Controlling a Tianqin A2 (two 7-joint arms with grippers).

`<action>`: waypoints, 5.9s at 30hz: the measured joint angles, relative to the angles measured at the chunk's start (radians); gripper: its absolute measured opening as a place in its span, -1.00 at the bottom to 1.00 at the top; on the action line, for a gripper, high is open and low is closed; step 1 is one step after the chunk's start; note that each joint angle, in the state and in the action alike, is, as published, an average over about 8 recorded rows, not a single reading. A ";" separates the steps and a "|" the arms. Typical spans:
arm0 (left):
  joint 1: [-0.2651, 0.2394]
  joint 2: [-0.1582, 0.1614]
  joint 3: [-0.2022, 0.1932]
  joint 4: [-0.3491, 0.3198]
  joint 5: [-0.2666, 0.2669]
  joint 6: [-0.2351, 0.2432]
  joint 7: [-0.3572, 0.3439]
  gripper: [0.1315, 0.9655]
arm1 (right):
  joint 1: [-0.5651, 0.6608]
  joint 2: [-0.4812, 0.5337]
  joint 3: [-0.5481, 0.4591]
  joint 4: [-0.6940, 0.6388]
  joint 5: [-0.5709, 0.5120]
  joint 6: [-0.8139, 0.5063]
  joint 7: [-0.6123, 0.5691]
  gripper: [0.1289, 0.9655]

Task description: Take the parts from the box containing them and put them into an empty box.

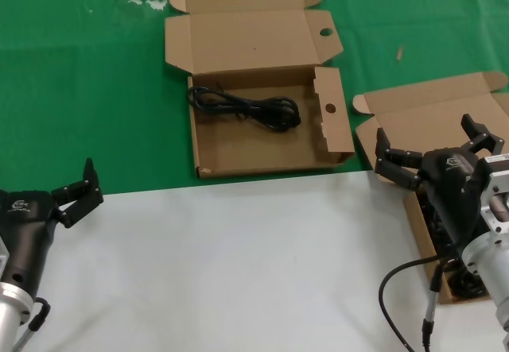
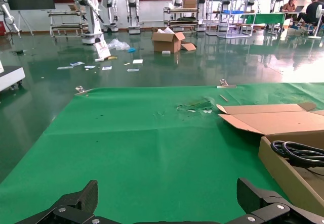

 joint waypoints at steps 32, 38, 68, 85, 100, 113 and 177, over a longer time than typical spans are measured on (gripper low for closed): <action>0.000 0.000 0.000 0.000 0.000 0.000 0.000 1.00 | 0.000 0.000 0.000 0.000 0.000 0.000 0.000 1.00; 0.000 0.000 0.000 0.000 0.000 0.000 0.000 1.00 | 0.000 0.000 0.000 0.000 0.000 0.000 0.000 1.00; 0.000 0.000 0.000 0.000 0.000 0.000 0.000 1.00 | 0.000 0.000 0.000 0.000 0.000 0.000 0.000 1.00; 0.000 0.000 0.000 0.000 0.000 0.000 0.000 1.00 | 0.000 0.000 0.000 0.000 0.000 0.000 0.000 1.00; 0.000 0.000 0.000 0.000 0.000 0.000 0.000 1.00 | 0.000 0.000 0.000 0.000 0.000 0.000 0.000 1.00; 0.000 0.000 0.000 0.000 0.000 0.000 0.000 1.00 | 0.000 0.000 0.000 0.000 0.000 0.000 0.000 1.00; 0.000 0.000 0.000 0.000 0.000 0.000 0.000 1.00 | 0.000 0.000 0.000 0.000 0.000 0.000 0.000 1.00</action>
